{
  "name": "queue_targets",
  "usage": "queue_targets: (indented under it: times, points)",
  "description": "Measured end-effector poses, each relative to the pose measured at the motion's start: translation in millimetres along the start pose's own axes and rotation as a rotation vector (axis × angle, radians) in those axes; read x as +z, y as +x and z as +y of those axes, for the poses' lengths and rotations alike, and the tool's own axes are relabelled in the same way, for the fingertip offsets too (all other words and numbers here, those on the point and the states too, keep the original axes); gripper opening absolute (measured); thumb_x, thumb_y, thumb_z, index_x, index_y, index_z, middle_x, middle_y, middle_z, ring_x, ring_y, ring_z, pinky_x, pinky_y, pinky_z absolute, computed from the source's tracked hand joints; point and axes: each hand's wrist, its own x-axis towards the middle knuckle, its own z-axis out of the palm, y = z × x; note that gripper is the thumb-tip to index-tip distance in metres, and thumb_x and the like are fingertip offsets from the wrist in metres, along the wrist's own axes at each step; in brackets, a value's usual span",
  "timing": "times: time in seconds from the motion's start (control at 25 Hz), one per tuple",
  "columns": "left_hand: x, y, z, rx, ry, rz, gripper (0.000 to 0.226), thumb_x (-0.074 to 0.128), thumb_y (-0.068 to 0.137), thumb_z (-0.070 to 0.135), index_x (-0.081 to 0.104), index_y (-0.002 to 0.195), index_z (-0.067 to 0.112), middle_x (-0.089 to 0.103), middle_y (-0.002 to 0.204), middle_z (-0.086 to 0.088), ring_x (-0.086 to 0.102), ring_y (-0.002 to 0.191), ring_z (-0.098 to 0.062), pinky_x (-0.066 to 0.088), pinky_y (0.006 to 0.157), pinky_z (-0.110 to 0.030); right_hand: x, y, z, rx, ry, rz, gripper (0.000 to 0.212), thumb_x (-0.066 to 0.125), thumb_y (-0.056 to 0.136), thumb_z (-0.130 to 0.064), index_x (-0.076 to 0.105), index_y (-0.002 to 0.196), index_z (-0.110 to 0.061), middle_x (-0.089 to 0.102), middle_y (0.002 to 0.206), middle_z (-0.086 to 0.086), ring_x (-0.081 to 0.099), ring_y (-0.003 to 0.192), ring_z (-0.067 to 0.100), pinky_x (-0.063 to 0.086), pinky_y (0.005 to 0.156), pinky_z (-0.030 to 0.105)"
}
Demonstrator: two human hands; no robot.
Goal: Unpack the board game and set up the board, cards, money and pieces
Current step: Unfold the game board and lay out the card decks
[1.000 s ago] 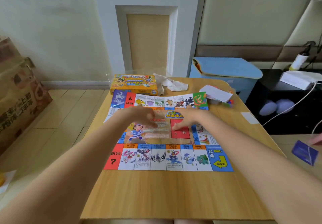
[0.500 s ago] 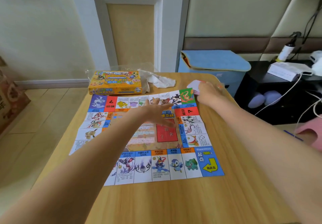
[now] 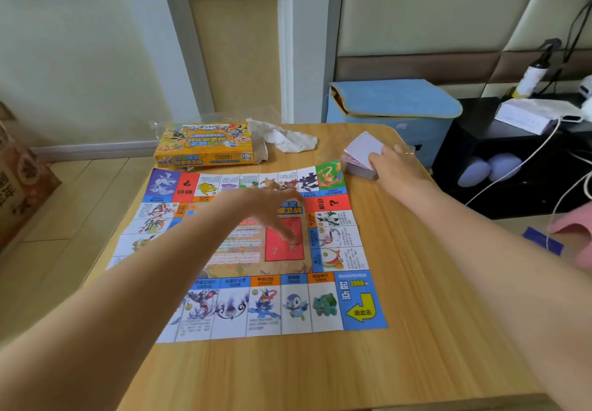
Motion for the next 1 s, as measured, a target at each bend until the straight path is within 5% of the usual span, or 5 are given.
queue_targets:
  times: [0.16, 0.44, 0.64, 0.8, 1.0]
  points:
    - [-5, 0, 3, -0.001, -0.018, -0.028, 0.094, 0.075, 0.064, 0.056, 0.022, 0.141, 0.04, 0.013, 0.151, -0.009, 0.033, 0.132, -0.038, 0.033, 0.106, -0.055, -3, 0, 5, 0.012, 0.059, -0.037, 0.032, 0.054, 0.091, -0.019, 0.049, 0.122, -0.013, 0.043, 0.13, 0.015, 0.035, 0.122, 0.033, 0.033, 0.1, 0.043]
    - [-14, 27, 33, 0.103, -0.085, 0.286, 0.086, 0.065, 0.076, 0.055, 0.02, 0.145, 0.033, 0.018, 0.152, -0.008, 0.023, 0.138, -0.034, 0.027, 0.107, -0.057, 6, 14, 25, 0.115, 0.387, -0.217, 0.089, 0.065, 0.077, -0.056, 0.019, 0.147, -0.027, 0.029, 0.149, 0.011, 0.022, 0.137, 0.035, 0.024, 0.108, 0.044]
    - [-8, 40, 42, 0.034, -0.014, 0.093, 0.09, 0.061, 0.072, 0.066, 0.014, 0.146, 0.042, 0.011, 0.155, -0.002, 0.015, 0.14, -0.036, 0.025, 0.107, -0.06, 12, 12, 42, 0.052, 0.413, -0.239, 0.072, 0.07, 0.079, -0.041, 0.034, 0.14, -0.028, 0.028, 0.142, 0.012, 0.02, 0.133, 0.033, 0.024, 0.108, 0.041]
    - [-10, 38, 44, 0.025, 0.015, 0.063, 0.092, 0.065, 0.068, 0.066, 0.017, 0.143, 0.043, 0.021, 0.149, -0.002, 0.024, 0.134, -0.036, 0.033, 0.103, -0.057, -1, 18, 45, 0.062, 0.363, -0.241, 0.065, 0.072, 0.07, -0.056, 0.045, 0.124, -0.033, 0.026, 0.139, 0.009, 0.017, 0.132, 0.031, 0.02, 0.106, 0.046]
    - [-12, 33, 48, 0.029, 0.013, 0.042, 0.091, 0.068, 0.068, 0.062, 0.019, 0.142, 0.042, 0.023, 0.146, -0.003, 0.024, 0.132, -0.036, 0.034, 0.101, -0.054, 4, 44, 46, 0.059, 0.312, -0.435, 0.13, 0.073, 0.056, -0.068, -0.012, 0.147, -0.033, -0.005, 0.157, 0.012, -0.006, 0.144, 0.036, 0.009, 0.114, 0.055]
